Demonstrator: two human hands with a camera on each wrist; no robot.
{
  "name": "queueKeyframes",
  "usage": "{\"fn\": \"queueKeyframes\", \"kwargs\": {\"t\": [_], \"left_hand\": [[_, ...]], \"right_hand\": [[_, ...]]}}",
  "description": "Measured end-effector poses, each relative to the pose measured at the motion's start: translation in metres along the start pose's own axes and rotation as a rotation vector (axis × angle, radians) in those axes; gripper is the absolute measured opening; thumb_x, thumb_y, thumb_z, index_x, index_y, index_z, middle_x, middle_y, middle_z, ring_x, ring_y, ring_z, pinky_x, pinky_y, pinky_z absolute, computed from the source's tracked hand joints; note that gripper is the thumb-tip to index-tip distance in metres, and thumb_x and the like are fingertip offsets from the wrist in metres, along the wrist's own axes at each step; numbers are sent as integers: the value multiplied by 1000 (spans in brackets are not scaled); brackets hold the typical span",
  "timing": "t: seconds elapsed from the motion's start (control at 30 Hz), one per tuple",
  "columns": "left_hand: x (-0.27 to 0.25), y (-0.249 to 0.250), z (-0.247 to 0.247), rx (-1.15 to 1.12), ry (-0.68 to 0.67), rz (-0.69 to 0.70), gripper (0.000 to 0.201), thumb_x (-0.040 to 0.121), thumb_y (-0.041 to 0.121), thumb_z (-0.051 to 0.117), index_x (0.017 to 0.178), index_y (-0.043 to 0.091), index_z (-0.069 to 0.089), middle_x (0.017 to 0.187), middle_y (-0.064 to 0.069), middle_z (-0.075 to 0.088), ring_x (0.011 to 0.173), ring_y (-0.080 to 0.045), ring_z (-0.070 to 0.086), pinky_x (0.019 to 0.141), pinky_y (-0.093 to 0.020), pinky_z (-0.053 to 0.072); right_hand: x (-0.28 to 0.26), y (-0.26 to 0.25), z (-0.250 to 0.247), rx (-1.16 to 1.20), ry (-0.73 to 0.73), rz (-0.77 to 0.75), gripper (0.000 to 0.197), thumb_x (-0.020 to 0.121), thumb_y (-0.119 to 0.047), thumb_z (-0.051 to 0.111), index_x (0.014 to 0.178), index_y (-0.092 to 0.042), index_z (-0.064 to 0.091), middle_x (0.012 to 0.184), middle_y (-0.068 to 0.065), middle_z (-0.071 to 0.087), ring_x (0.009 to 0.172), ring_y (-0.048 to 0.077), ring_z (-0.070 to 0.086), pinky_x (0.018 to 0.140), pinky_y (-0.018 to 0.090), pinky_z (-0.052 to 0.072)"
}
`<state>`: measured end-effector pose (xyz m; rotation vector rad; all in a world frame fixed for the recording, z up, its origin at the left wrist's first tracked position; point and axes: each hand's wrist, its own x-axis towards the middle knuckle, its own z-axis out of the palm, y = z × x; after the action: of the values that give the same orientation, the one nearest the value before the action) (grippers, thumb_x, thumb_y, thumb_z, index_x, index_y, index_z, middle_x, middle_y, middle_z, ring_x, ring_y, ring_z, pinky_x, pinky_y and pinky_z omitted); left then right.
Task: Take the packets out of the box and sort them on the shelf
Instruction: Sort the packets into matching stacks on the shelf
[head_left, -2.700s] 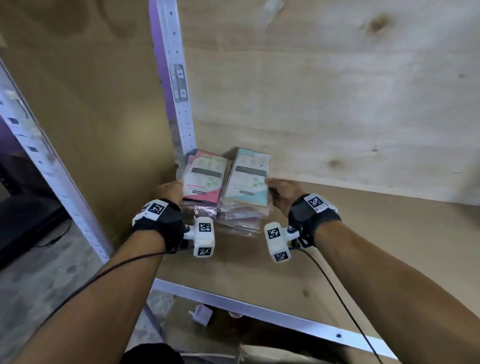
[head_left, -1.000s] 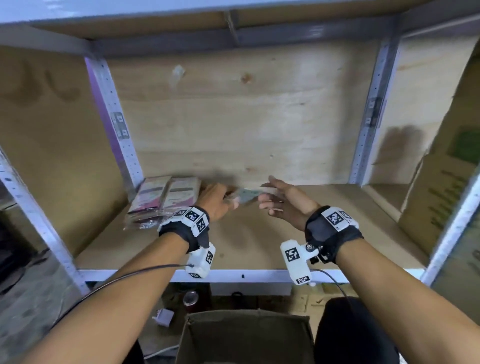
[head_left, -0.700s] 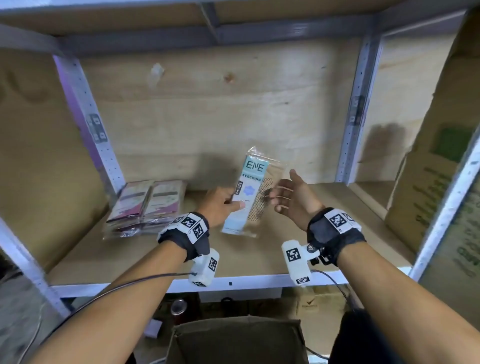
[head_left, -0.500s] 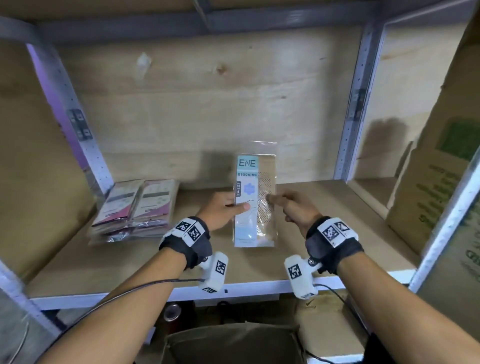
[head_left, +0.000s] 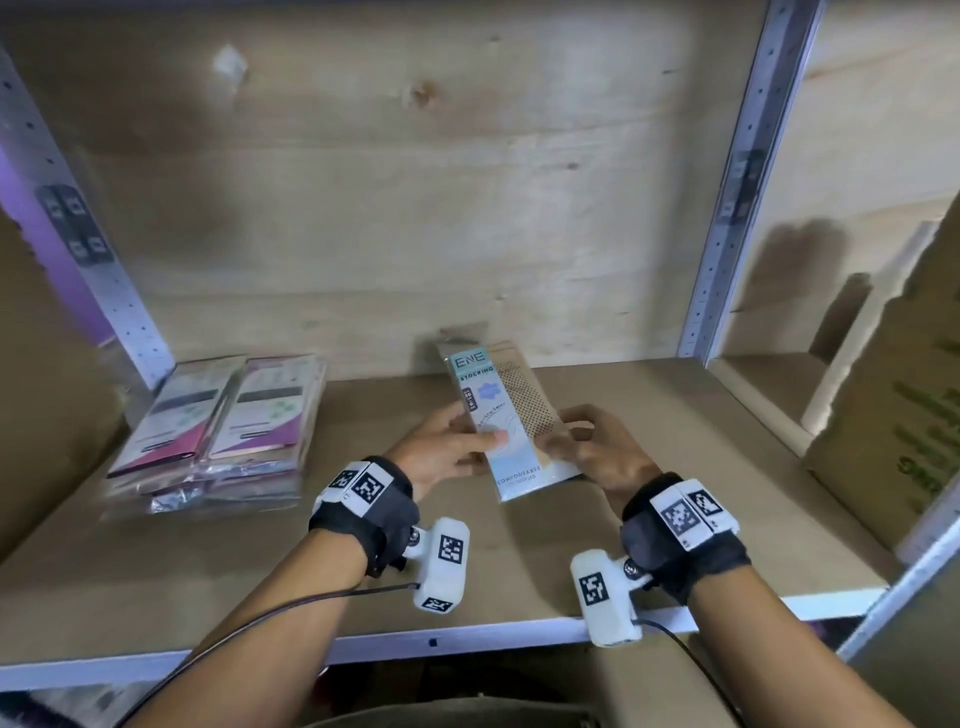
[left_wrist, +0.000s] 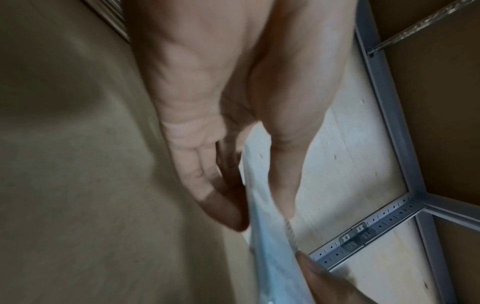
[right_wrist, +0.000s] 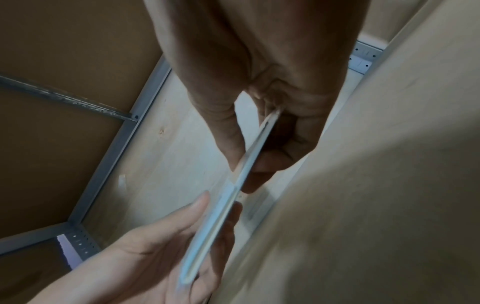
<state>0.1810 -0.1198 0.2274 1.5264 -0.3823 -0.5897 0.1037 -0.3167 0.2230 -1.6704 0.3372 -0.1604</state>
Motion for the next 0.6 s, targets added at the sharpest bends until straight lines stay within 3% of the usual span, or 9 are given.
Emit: {"fn": "queueKeyframes", "kwargs": {"t": [0.13, 0.2, 0.27, 0.33, 0.43, 0.6], "left_hand": [[10, 0, 4, 75, -32, -54, 47, 85, 1, 74, 127, 16, 59, 117, -9, 72, 100, -18, 73, 74, -24, 60], [15, -1, 6, 109, -7, -72, 38, 85, 1, 74, 118, 14, 62, 109, -6, 72, 90, -12, 73, 68, -21, 60], [20, -4, 10, 157, 21, -95, 38, 83, 1, 76, 116, 9, 61, 110, -8, 71, 92, -15, 72, 68, -23, 61], [26, -6, 15, 219, 47, -116, 44, 81, 0, 78, 121, 3, 61, 115, -13, 70, 96, -21, 71, 69, -24, 61], [36, -6, 22, 268, 65, -144, 46, 78, -3, 80, 120, 0, 63, 114, -14, 71, 87, -19, 71, 64, -23, 61], [56, -2, 42, 415, 22, -242, 45, 77, 5, 82, 119, 4, 66, 115, -12, 73, 96, -24, 73, 74, -26, 62]], "right_hand": [[9, 3, -11, -138, -44, 48, 48, 77, -16, 82, 116, -6, 57, 105, 13, 68, 96, 30, 69, 87, 47, 57], [12, 4, -15, -178, -60, 64, 45, 77, -11, 81, 116, -6, 59, 100, 11, 68, 94, 29, 69, 87, 44, 58], [14, 4, -19, -221, -54, 83, 44, 77, -5, 79, 117, -5, 61, 98, 9, 68, 92, 27, 69, 89, 44, 57], [14, 5, -22, -280, -41, 101, 47, 75, -4, 79, 118, -5, 62, 100, 10, 70, 95, 28, 69, 93, 46, 55], [13, 8, -23, -352, -2, 130, 51, 70, -11, 83, 116, -6, 61, 110, 15, 68, 104, 31, 66, 96, 48, 53], [9, 11, -36, -421, 56, 172, 36, 74, -16, 80, 104, -10, 60, 111, 12, 67, 105, 27, 65, 95, 42, 53]]}}
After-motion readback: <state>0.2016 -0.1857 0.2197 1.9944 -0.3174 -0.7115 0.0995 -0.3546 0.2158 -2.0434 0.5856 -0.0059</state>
